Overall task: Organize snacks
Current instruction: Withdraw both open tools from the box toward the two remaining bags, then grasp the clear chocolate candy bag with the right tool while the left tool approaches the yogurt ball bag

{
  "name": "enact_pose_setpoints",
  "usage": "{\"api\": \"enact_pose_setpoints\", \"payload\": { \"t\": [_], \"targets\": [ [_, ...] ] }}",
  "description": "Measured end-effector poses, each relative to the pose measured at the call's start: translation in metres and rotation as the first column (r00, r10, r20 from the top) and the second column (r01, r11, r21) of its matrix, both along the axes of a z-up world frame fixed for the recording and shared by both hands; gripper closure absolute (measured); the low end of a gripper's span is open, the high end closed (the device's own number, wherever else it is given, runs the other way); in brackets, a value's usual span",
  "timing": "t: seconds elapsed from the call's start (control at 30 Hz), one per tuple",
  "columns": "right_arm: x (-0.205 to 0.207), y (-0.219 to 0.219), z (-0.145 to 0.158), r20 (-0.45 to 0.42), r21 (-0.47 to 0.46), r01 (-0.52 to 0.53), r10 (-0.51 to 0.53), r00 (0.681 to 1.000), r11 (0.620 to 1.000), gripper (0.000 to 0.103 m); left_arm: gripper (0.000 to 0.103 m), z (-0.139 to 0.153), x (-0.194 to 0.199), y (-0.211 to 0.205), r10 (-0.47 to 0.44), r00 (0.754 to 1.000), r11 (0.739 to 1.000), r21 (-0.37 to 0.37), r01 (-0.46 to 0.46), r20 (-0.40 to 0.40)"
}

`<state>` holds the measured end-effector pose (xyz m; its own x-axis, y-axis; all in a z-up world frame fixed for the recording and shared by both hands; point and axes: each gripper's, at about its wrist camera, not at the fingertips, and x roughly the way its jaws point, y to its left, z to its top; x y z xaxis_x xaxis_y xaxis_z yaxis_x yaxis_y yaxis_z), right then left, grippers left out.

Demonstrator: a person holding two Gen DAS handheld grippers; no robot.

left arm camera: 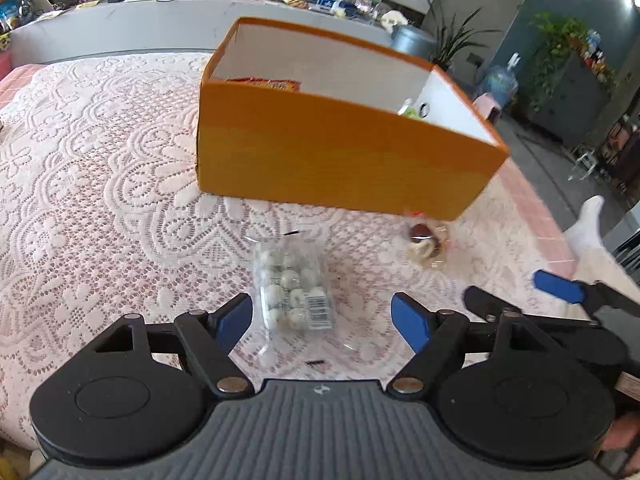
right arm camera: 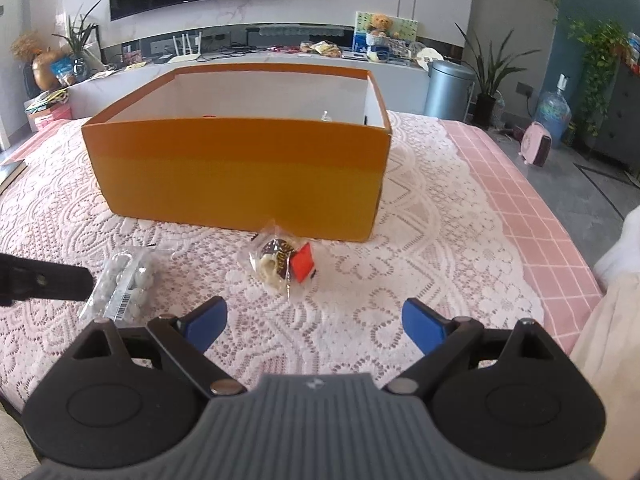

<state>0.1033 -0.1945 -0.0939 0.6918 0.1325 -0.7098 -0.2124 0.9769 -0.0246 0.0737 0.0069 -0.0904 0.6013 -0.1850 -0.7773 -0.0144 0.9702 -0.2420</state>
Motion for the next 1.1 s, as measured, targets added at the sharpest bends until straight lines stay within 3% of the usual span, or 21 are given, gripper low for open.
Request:
{"api": "enact_pose_setpoints", "payload": {
  "t": [0.1, 0.27, 0.73, 0.8, 0.93, 1.1],
  "targets": [
    [0.002, 0.002, -0.006, 0.005, -0.010, -0.016, 0.016, 1.000, 1.000, 0.011, 0.010, -0.013, 0.013, 0.000, 0.020, 0.999, 0.999, 0.047, -0.019, -0.031],
    [0.007, 0.008, -0.016, -0.012, -0.021, -0.038, 0.038, 0.999, 0.999, 0.011, 0.010, -0.034, 0.027, -0.001, 0.030, 0.997, 0.998, 0.053, -0.026, -0.077],
    [0.018, 0.024, -0.027, 0.086, -0.083, -0.102, 0.109, 0.990, 0.991, 0.011, 0.006, -0.049, 0.035, -0.024, -0.060, 0.997, 0.974, 0.214, 0.069, -0.051],
    [0.021, 0.025, -0.028, 0.092, -0.089, -0.099, 0.107, 0.990, 0.991, 0.011, 0.008, -0.050, 0.034, -0.026, -0.086, 0.995, 0.969, 0.229, 0.094, -0.044],
    [0.025, 0.025, -0.032, 0.092, -0.089, -0.086, 0.094, 0.991, 0.992, 0.011, 0.027, -0.048, 0.032, -0.026, -0.108, 0.994, 0.967, 0.231, 0.110, -0.023],
    [0.026, 0.030, -0.035, 0.094, -0.106, -0.101, 0.112, 0.989, 0.989, 0.011, 0.032, -0.046, 0.029, -0.024, -0.124, 0.992, 0.967, 0.222, 0.122, -0.004]
  ]
}}
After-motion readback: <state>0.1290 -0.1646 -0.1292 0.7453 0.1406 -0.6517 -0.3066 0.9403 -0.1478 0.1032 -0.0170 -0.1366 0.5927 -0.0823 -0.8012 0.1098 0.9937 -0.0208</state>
